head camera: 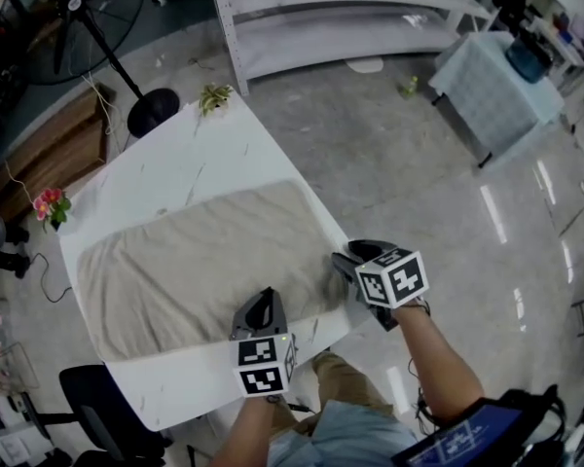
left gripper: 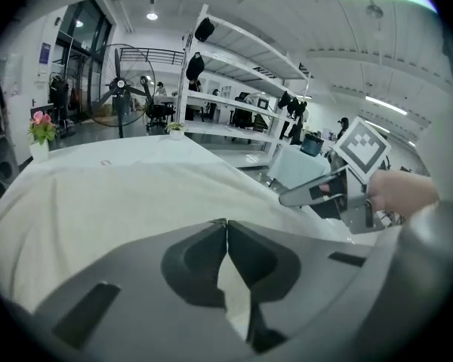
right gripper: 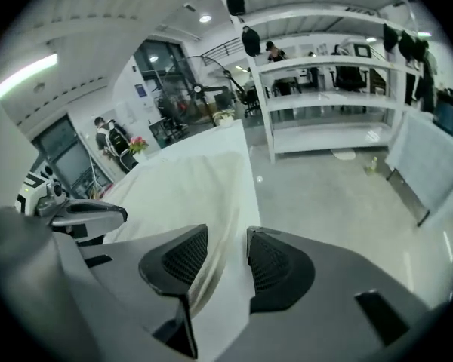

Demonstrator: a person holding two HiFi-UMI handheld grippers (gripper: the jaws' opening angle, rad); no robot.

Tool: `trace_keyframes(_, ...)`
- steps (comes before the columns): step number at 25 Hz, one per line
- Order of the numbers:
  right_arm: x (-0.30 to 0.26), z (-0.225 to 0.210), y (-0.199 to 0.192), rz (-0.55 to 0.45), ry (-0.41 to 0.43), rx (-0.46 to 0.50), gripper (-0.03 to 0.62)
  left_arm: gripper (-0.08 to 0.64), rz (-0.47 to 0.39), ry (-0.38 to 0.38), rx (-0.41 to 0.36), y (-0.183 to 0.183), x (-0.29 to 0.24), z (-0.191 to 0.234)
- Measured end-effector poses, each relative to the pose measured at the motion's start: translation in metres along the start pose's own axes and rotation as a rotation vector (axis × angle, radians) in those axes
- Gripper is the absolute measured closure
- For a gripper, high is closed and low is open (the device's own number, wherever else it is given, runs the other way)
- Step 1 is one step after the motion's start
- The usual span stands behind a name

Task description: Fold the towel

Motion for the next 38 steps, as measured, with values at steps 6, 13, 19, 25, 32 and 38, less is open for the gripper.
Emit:
trace_keyframes(6, 0.007, 0.02, -0.028, -0.009, -0.136, -0.191, 0.413, 0.551, -0.06, -0.029, 0.008, 0.016, 0.003, 0.04)
trace_keyframes(13, -0.022, 0.039, -0.029, -0.086, -0.026, -0.281, 0.549, 0.551, -0.068, -0.05, 0.035, 0.013, 0.013, 0.089)
trace_keyframes(19, 0.008, 0.071, 0.002, -0.318, -0.028, -0.281, 0.557, 0.551, -0.093, -0.016, 0.079, 0.015, 0.033, 0.129)
trace_keyframes(25, -0.002, 0.132, 0.061, -0.308, -0.018, -0.046, 0.558, 0.551, -0.137, 0.033, 0.139, 0.013, 0.061, 0.175)
trace_keyframes(32, -0.05, 0.211, 0.108, -0.26, 0.05, 0.142, 0.558, 0.551, -0.184, 0.117, 0.226, 0.003, 0.098, 0.236)
trace_keyframes(38, -0.109, 0.276, 0.128, -0.211, 0.133, 0.242, 0.558, 0.551, -0.207, 0.2, 0.299, -0.017, 0.128, 0.299)
Point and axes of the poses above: the fingertips, and each gripper's own axes: x backward along the fingers, z to its left, y out of its top, the point moved 8 cm from there along x, backward along the fingers, and after that the axes turned 14 degrees about y, right-handed, at the moved point
